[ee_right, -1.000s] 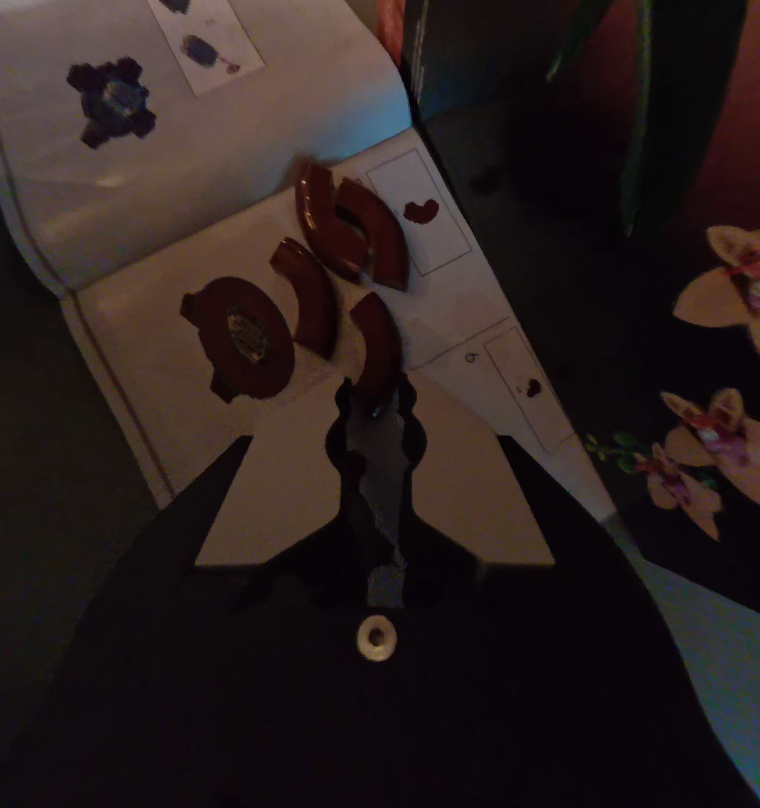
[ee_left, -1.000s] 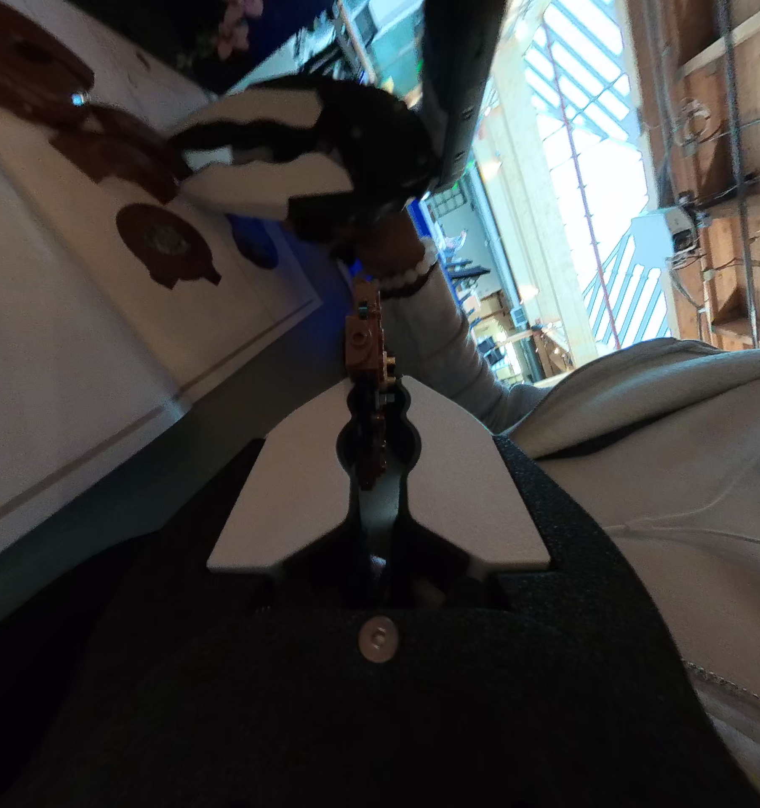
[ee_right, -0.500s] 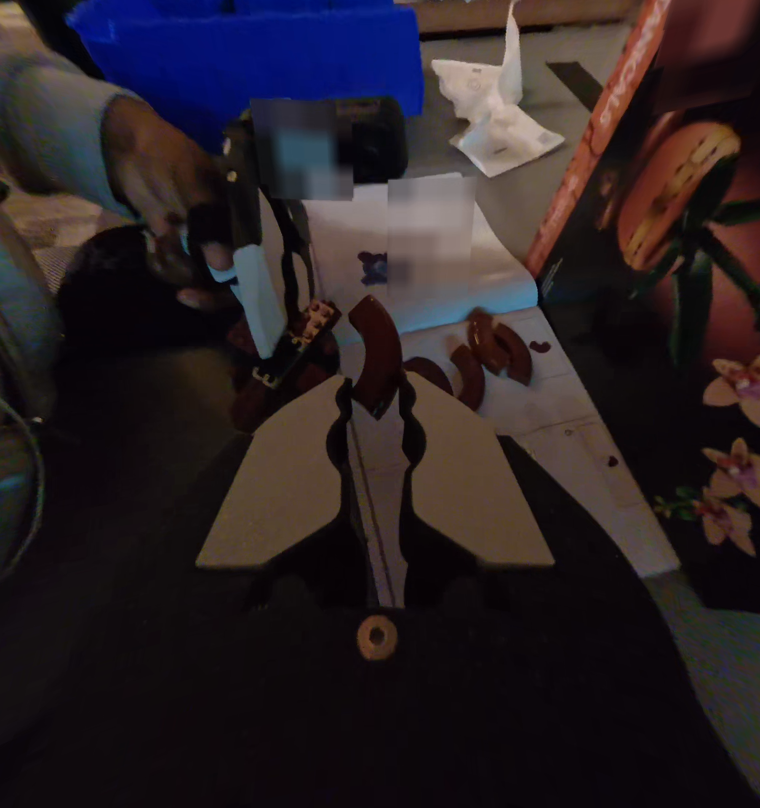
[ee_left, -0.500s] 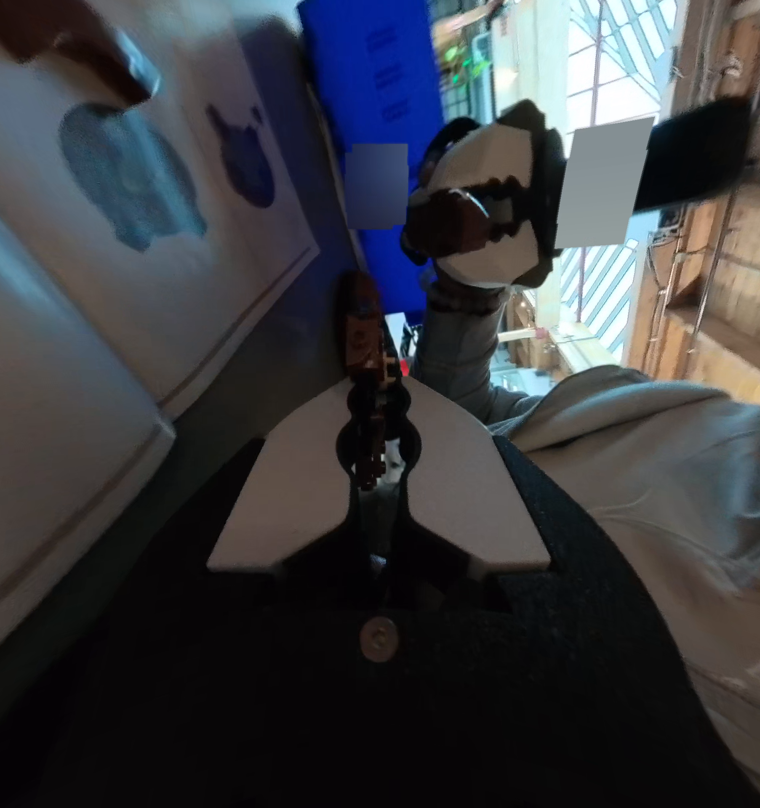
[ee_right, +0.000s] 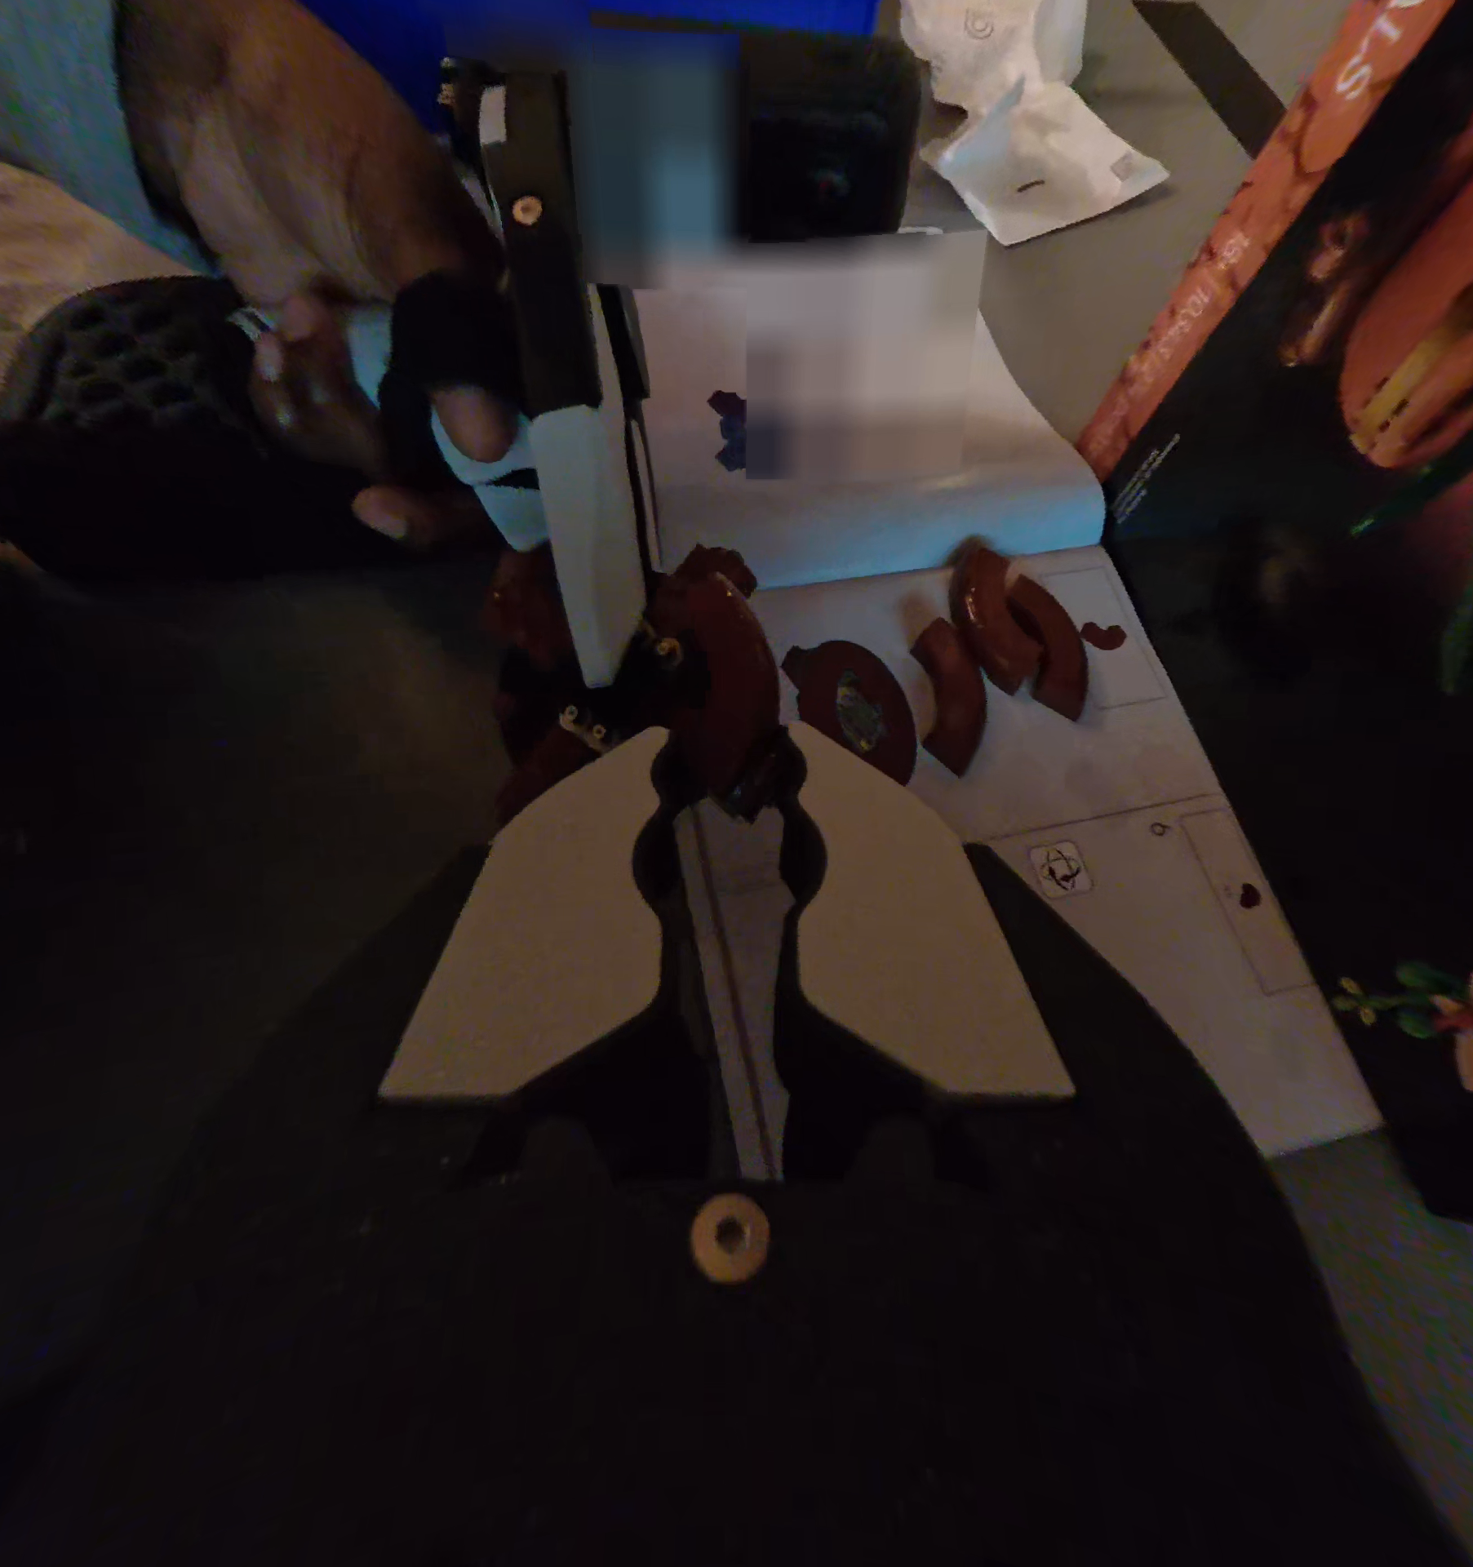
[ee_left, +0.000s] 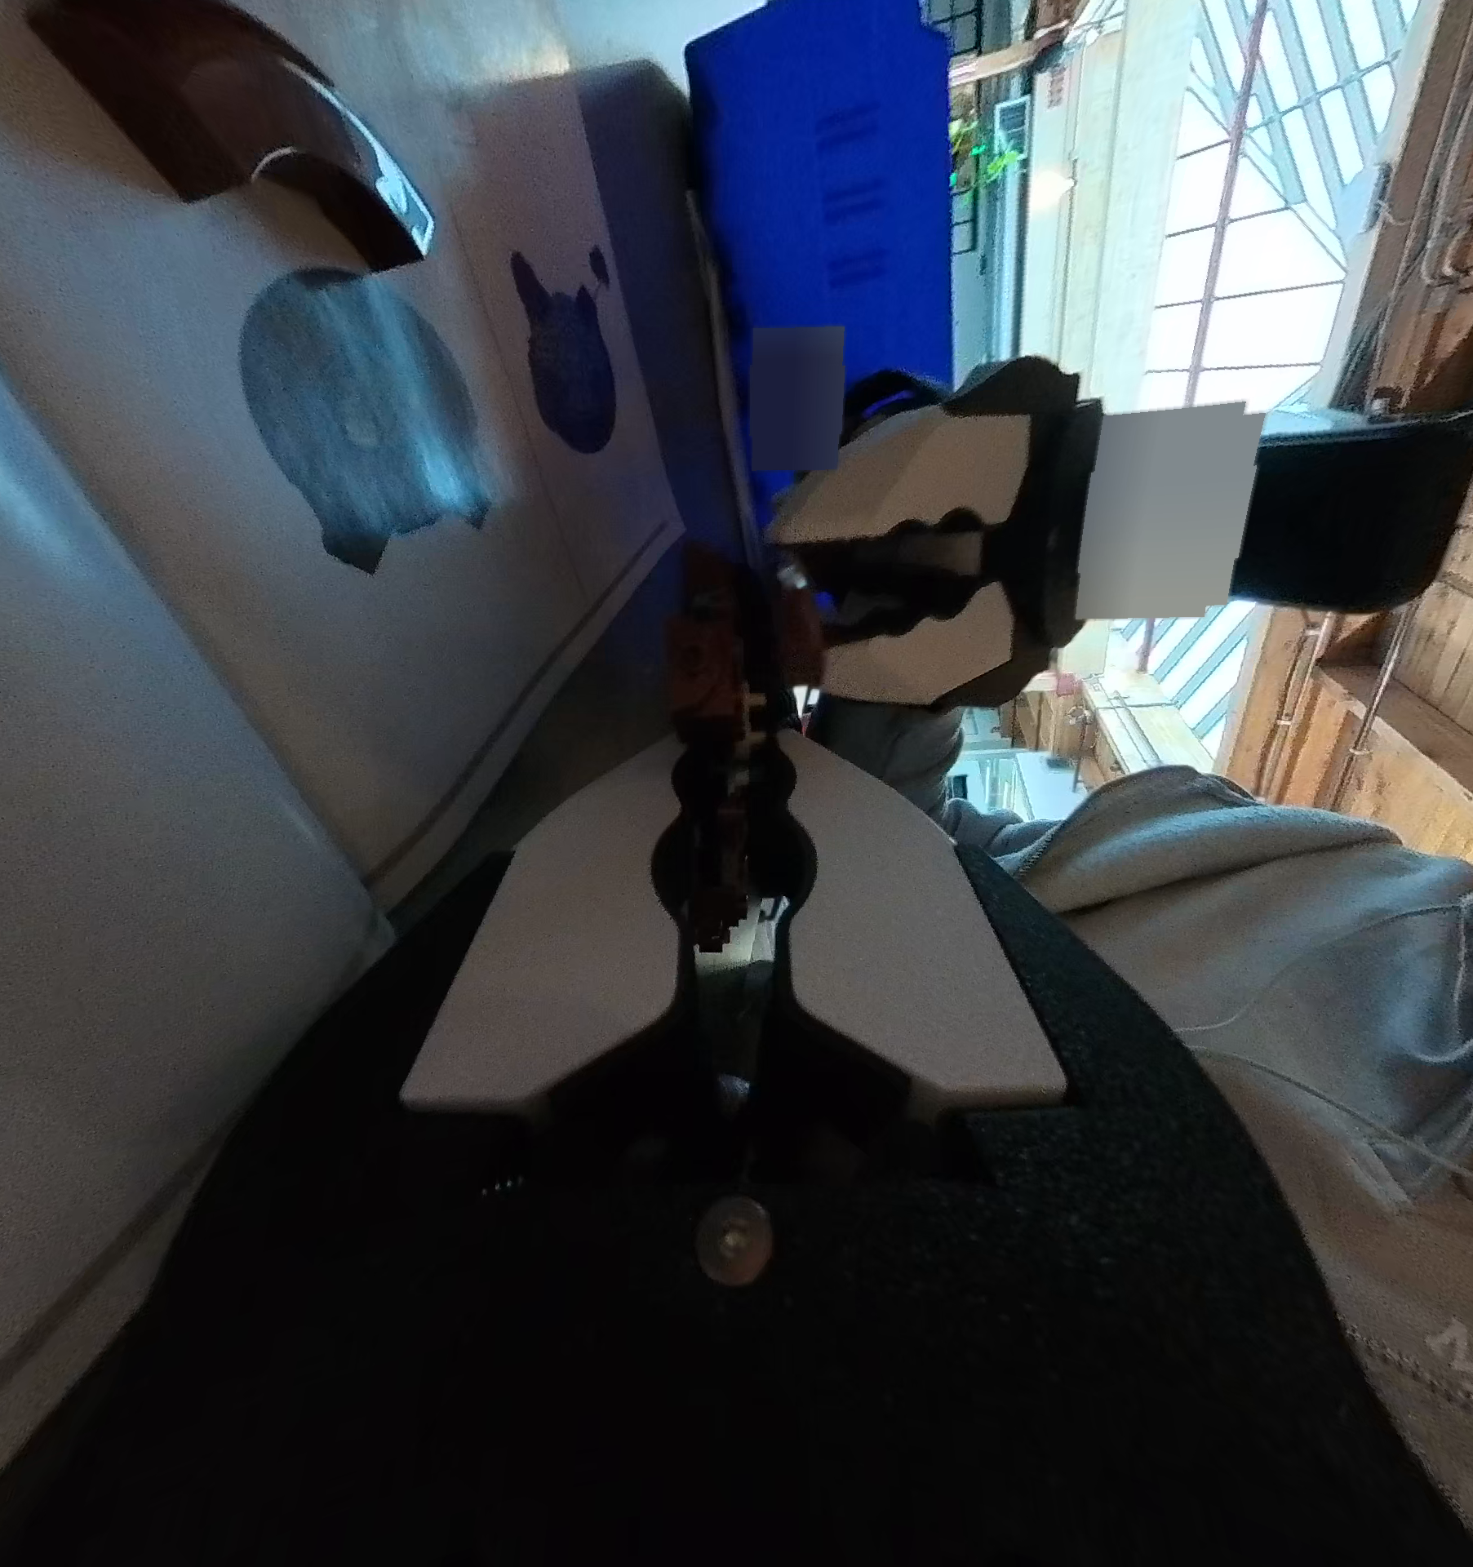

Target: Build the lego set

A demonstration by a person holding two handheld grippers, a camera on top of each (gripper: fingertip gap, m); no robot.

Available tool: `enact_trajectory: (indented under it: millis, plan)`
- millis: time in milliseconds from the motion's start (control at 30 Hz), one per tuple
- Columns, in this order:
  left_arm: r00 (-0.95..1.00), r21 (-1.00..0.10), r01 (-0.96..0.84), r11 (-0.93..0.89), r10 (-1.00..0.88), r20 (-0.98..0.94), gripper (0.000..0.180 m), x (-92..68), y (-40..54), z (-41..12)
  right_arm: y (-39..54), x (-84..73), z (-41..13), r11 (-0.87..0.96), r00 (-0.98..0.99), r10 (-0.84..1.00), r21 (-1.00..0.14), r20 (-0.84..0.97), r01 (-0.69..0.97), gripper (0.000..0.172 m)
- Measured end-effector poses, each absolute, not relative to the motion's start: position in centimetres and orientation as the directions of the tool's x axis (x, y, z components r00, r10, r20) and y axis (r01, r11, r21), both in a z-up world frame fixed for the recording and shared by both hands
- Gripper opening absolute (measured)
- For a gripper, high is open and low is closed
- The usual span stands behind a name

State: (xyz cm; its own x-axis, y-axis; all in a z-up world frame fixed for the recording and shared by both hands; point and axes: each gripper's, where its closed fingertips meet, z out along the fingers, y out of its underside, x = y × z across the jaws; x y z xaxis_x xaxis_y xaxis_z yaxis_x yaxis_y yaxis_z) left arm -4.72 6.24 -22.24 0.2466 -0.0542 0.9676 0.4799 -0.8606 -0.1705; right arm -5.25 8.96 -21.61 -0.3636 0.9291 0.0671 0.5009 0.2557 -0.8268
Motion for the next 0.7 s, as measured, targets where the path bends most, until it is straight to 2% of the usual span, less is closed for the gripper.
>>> enact_trajectory:
  millis: [200, 433, 700]
  plan:
    - [0.225, -0.217, 0.467, -0.857, -0.122, 0.967, 0.013, -4.4, 5.7, -21.4, 8.2, -5.7, -20.8, 0.323, -0.394, 0.910, -0.814, 0.127, 0.483, 0.018]
    - [0.137, -0.202, 0.518, -0.831, -0.152, 0.979, 0.013, -4.6, 5.2, -20.0, 7.7, -5.9, -19.5, 0.393, -0.428, 0.888, -0.762, 0.168, 0.515, 0.018]
    - [0.128, -0.229, 0.523, -0.821, -0.190, 0.973, 0.013, -4.6, 4.8, -19.5, 7.2, -6.4, -19.0, 0.406, -0.428, 0.886, -0.747, 0.180, 0.527, 0.018]
